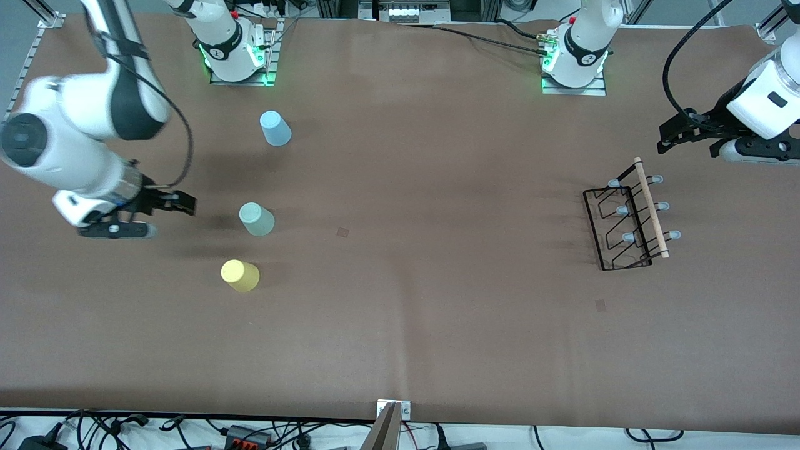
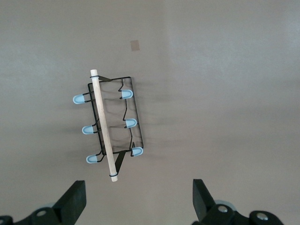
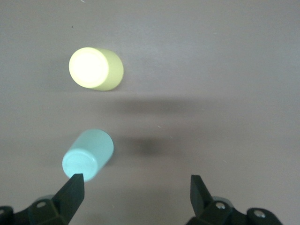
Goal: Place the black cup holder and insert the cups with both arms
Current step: 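Lower the right gripper around the pale teal cup and close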
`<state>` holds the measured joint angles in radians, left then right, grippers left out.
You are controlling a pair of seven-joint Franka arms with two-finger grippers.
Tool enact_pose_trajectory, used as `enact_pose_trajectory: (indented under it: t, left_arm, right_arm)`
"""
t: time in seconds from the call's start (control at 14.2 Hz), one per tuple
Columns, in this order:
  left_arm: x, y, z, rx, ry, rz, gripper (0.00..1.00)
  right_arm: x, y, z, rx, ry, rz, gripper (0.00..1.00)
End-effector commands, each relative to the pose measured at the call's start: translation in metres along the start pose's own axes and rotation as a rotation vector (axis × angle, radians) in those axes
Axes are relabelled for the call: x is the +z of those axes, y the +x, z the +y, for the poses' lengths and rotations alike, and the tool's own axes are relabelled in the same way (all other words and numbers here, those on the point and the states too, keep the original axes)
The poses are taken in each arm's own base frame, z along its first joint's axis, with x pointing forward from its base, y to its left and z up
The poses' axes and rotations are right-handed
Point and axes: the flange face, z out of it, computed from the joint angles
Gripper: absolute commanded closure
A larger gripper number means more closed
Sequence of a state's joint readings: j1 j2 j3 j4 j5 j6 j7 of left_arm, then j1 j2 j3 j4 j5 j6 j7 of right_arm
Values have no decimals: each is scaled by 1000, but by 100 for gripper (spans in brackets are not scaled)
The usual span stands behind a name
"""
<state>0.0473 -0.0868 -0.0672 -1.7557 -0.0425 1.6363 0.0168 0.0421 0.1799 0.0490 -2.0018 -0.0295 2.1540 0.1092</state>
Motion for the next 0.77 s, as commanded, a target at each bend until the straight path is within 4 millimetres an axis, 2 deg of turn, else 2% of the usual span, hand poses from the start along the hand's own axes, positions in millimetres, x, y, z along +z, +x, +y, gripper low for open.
enact_pose_trajectory:
  t: [0.0, 0.21, 0.35, 0.7]
  left_arm:
    - [-6, 1, -1, 17, 18, 8, 0]
    - [-5, 1, -1, 17, 18, 6, 0]
    - [-5, 1, -1, 16, 18, 6, 0]
    - [-5, 1, -1, 17, 18, 6, 0]
  right_arm:
    - [30, -11, -20, 48, 8, 50, 0]
    - [54, -10, -46, 64, 12, 40, 0]
    - [70, -8, -56, 86, 11, 24, 0]
    - [74, -10, -80, 101, 11, 20, 0]
